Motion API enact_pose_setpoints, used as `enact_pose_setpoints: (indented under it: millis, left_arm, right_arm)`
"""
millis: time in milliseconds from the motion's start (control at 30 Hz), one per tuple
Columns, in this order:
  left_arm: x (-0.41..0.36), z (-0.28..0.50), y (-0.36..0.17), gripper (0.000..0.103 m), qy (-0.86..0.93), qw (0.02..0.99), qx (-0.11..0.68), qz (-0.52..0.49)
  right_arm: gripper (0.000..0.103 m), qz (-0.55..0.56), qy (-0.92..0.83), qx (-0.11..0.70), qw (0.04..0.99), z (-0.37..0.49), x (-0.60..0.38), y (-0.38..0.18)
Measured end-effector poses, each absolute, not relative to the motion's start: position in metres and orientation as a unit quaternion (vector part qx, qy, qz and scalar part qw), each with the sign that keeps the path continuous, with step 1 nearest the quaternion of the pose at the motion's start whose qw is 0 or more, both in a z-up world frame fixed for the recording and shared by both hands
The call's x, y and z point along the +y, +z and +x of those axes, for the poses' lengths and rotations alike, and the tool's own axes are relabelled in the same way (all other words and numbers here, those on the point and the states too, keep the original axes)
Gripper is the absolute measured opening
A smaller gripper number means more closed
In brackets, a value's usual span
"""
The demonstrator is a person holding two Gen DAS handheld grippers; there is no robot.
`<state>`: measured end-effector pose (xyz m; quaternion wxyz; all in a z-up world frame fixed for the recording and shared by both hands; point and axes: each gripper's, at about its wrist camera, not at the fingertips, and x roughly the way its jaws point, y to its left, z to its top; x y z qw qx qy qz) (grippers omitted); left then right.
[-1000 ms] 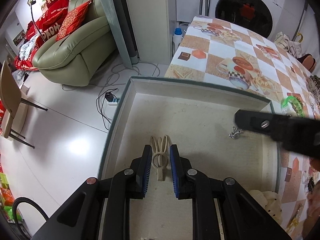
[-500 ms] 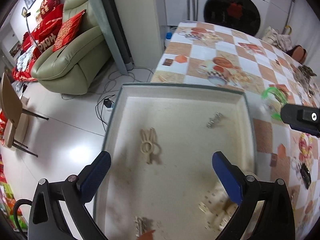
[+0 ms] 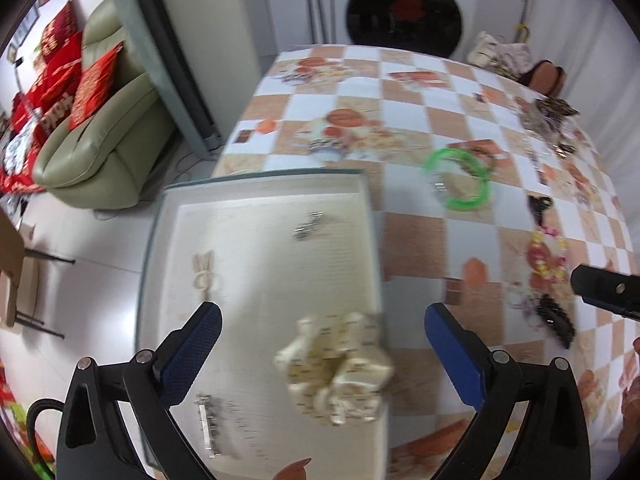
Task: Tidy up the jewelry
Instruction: 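Move both tools back over the table toward the green bangle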
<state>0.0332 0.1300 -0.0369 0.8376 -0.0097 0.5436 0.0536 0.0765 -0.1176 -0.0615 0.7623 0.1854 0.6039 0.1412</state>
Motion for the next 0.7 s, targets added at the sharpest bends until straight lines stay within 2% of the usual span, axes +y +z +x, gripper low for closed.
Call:
enact_pose_setpoints:
  millis: [333, 700]
  left_arm:
    - [0.076, 0.043, -0.035, 0.103, 0.005, 0.835, 0.55, 0.006]
    - [0.057, 0.074, -0.041, 0.103, -0.009, 0.828, 0.56, -0.017]
  right_arm:
    - [0.103, 0.179, 0.067, 0.617, 0.763, 0.048, -0.189, -0.074]
    - [0.103, 0.161, 0.055, 0.617, 0.768, 0.056, -0.206, -0.08]
